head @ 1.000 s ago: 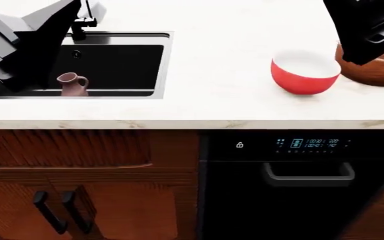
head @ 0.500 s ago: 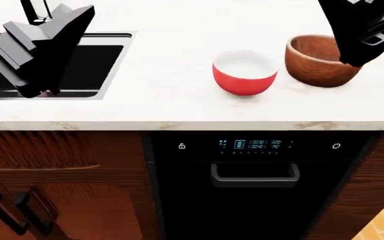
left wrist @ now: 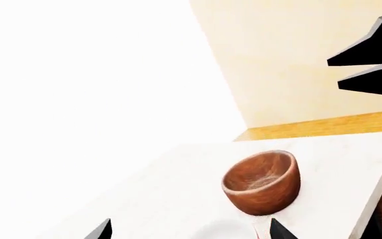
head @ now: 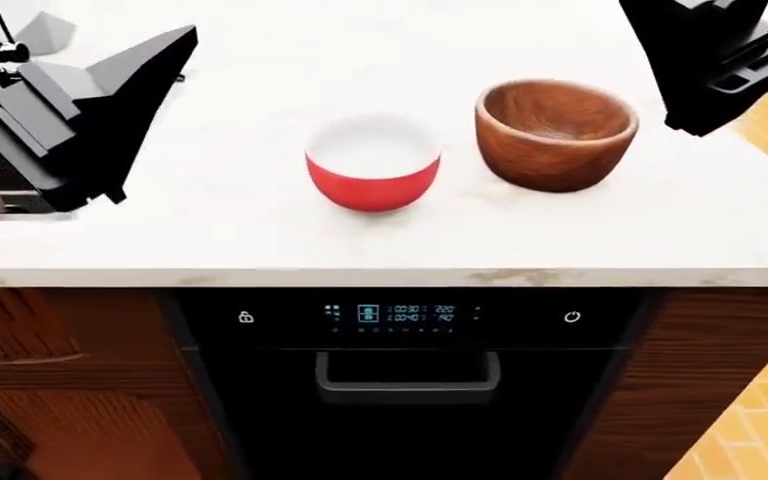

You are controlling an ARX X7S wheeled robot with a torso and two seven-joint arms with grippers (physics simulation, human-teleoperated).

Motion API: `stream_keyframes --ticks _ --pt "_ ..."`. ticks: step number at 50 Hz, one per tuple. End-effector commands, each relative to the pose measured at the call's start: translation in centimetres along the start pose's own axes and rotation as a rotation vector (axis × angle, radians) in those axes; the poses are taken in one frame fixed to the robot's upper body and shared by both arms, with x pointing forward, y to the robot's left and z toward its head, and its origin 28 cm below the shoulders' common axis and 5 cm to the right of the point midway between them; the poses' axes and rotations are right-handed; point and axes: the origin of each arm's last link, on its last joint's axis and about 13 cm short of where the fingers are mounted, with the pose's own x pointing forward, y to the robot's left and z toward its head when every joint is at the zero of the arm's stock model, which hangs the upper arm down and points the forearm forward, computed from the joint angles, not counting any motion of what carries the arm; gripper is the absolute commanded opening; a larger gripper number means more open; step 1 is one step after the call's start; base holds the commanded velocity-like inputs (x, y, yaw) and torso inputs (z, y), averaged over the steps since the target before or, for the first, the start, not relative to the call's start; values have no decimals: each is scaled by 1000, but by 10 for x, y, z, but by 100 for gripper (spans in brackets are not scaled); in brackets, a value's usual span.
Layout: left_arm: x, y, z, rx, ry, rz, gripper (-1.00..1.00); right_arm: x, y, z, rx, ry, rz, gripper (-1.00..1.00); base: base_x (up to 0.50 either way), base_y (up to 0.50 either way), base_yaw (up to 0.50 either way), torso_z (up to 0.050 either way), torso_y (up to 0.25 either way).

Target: Pick the bowl and bowl and place them in the sink. Then turn on the water.

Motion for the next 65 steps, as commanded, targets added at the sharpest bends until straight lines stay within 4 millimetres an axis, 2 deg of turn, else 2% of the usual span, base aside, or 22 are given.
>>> stream_keyframes --ticks 1,20,65 --pt "-1 -1 -1 -5 -2 -8 100 3 2 2 -5 -2 16 100 187 -445 0 0 0" --pt "-5 -1 2 -2 5 -25 100 9 5 6 -23 1 49 100 188 -432 0 0 0" --pt "-13 -2 6 12 46 -66 100 9 8 5 -26 11 93 100 114 0 0 0 0"
